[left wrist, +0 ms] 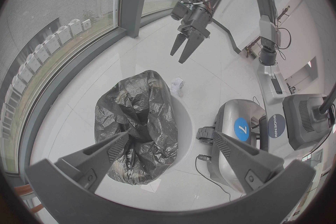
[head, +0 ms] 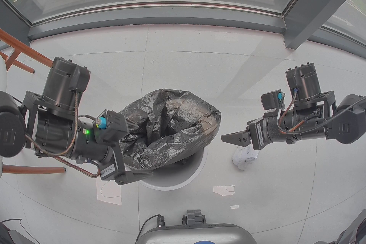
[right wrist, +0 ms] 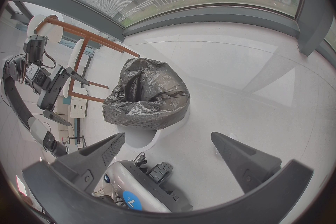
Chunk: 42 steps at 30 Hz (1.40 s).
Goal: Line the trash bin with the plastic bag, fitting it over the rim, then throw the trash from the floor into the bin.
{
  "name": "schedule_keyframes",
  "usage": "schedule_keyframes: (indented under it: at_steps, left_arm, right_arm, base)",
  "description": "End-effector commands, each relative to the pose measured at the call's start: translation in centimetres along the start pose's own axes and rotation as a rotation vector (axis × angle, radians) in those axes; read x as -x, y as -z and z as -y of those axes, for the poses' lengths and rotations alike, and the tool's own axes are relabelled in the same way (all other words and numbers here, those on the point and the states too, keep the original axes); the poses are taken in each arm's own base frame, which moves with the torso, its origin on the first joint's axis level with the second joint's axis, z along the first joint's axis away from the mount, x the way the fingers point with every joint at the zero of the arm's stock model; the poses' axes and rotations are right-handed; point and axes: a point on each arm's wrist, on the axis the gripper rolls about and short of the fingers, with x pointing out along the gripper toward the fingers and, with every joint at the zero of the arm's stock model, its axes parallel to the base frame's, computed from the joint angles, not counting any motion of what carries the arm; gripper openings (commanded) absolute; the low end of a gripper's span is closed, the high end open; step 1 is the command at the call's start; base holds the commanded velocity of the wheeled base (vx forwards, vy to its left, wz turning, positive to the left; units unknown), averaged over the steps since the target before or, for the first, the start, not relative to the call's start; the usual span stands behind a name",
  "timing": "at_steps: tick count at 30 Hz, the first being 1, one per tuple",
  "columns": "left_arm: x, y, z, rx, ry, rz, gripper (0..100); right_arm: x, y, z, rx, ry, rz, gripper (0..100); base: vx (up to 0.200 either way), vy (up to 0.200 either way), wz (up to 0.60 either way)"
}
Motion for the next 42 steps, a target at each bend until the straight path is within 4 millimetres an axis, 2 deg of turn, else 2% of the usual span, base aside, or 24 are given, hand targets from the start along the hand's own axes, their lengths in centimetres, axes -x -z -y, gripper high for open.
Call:
schedule_keyframes:
  at_steps: [1,11,20,21,27,33,38,42]
  left_arm:
    - [-1.4,1.2,0.8,-0.056,0.011,0.023,100]
    - [-6.6,2.6,0.4,-0.110,0.042,-0.012,100]
    - [-8.7,3.2,0.3,-0.113,0.062,-0.034,100]
    - [-8.9,3.3,0.3,-0.118,0.066,-0.038,0]
    - [-9.9,4.1,-0.1,-0.122,0.074,-0.066,0]
    - [-9.5,5.8,-1.2,-0.131,0.058,-0.102,0]
    - [-8.5,4.5,-2.0,-0.144,0.014,-0.060,0]
    - [-7.4,3.2,-1.6,-0.169,-0.003,-0.019,0]
  right_arm:
    - [0.4,-0.1,-1.0,0.019,-0.009,0.012,100]
    - [1.0,-0.2,-1.2,0.020,-0.013,0.025,100]
    - [1.2,-0.3,-1.4,0.023,-0.015,0.030,100]
    - [1.2,-0.4,-1.4,0.024,-0.016,0.033,100]
    - [1.2,-0.5,-2.0,0.034,-0.031,0.037,100]
    - [1.6,-0.6,-2.2,0.036,-0.030,0.047,100]
    - [1.5,-0.4,-2.1,0.034,-0.028,0.041,100]
    - [1.4,-0.3,-2.1,0.033,-0.029,0.037,100]
  base:
    - [0.000,0.000,0.00]
    - [0.000,0.000,0.00]
    - [0.000,0.000,0.00]
    - [0.000,0.000,0.00]
    - [0.000,0.000,0.00]
    - [0.000,0.000,0.00]
    - [0.000,0.000,0.00]
    - [0.000,0.000,0.00]
